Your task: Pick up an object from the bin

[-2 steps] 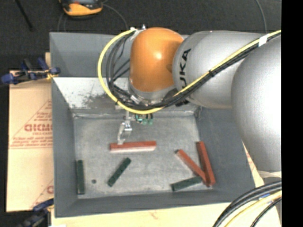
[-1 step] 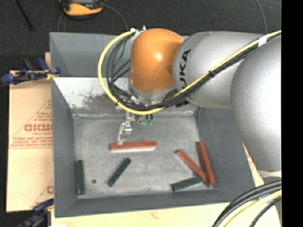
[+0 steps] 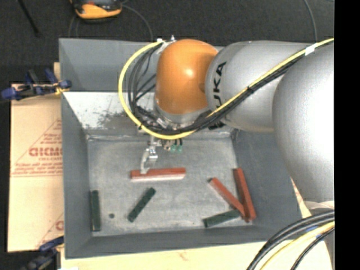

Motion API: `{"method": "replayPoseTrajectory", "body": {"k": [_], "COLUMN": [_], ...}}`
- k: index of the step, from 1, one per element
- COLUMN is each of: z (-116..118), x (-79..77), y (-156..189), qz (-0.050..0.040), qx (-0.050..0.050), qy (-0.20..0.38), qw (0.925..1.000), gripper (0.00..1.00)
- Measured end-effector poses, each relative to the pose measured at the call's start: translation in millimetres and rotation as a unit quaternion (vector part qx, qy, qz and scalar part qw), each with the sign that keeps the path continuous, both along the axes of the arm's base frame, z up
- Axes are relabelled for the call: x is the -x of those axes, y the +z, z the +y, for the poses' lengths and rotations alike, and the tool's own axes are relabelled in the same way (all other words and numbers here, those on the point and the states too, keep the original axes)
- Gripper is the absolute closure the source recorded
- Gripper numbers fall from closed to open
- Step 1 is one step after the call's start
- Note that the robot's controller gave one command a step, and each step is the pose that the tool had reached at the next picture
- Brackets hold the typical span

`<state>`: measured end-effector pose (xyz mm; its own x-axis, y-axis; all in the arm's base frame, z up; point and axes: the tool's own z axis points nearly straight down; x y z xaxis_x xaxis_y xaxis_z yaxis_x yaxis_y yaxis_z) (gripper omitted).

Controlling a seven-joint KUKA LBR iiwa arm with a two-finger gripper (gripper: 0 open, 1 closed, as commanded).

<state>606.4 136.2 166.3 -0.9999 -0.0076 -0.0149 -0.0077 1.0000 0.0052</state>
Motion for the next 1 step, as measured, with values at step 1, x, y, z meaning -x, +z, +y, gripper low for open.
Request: {"method": "replayPoseTrajectory", "body": {"k": [1], "z": [9.3], "x": [1.5], "y": [10.1], "qz": [0.0088], "qx": [0.002], "qy": [-0.039], "qw": [0.9992], "gripper": [0.00]}}
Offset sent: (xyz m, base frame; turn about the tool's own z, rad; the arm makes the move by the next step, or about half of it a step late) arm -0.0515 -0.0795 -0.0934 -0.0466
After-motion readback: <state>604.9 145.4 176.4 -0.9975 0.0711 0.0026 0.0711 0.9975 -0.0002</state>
